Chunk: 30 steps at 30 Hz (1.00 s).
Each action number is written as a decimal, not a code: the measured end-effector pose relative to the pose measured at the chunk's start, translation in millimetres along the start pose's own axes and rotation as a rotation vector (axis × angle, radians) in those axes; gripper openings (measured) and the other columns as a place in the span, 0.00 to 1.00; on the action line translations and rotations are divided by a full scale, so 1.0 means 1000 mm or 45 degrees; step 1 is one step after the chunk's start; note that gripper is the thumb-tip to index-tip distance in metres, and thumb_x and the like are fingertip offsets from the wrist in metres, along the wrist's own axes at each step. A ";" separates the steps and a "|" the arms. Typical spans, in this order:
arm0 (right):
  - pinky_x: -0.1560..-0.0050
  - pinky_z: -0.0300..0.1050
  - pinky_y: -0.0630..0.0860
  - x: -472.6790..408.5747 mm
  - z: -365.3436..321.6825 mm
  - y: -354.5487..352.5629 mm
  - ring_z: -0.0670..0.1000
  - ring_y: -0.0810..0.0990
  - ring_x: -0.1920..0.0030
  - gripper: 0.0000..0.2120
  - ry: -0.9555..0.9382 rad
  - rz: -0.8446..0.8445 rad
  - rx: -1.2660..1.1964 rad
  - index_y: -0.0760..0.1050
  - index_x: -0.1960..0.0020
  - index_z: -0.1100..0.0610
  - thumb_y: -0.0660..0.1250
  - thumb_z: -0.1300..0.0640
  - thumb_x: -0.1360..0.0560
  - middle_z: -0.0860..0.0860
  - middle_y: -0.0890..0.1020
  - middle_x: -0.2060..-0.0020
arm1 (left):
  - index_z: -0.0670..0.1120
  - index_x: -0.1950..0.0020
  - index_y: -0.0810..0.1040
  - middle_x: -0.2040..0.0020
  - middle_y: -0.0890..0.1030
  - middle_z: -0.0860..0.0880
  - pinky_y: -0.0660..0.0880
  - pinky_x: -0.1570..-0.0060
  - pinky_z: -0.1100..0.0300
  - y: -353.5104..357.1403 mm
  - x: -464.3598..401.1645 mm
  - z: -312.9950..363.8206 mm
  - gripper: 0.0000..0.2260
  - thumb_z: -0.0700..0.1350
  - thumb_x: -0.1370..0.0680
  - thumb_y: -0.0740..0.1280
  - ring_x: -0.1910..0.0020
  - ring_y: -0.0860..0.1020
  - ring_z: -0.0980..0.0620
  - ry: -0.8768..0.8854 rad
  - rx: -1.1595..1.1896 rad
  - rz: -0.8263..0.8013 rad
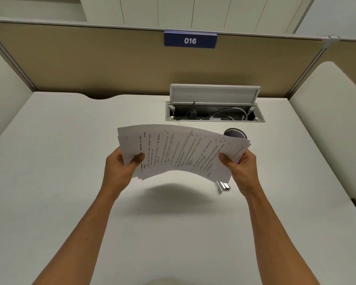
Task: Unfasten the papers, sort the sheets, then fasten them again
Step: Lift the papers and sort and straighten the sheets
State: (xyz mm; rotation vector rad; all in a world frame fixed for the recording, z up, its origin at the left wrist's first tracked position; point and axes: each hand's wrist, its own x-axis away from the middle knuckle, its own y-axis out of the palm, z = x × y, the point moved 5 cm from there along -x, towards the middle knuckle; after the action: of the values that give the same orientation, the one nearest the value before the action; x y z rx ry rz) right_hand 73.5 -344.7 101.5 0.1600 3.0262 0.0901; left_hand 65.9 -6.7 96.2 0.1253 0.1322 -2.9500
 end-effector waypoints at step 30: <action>0.56 0.37 0.80 0.036 0.077 0.017 0.46 0.82 0.49 0.17 0.277 0.125 0.139 0.78 0.46 0.50 0.71 0.65 0.31 0.50 0.84 0.50 | 0.68 0.48 0.73 0.50 0.81 0.61 0.79 0.55 0.66 0.015 0.038 -0.064 0.22 0.43 0.31 0.72 0.48 0.79 0.61 -0.177 0.020 0.158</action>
State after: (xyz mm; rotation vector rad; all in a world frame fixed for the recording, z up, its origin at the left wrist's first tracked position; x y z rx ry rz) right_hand 48.4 -320.1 22.1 0.3294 3.2407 -0.0537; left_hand 36.8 -21.9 27.7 -0.0672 0.0782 -2.8249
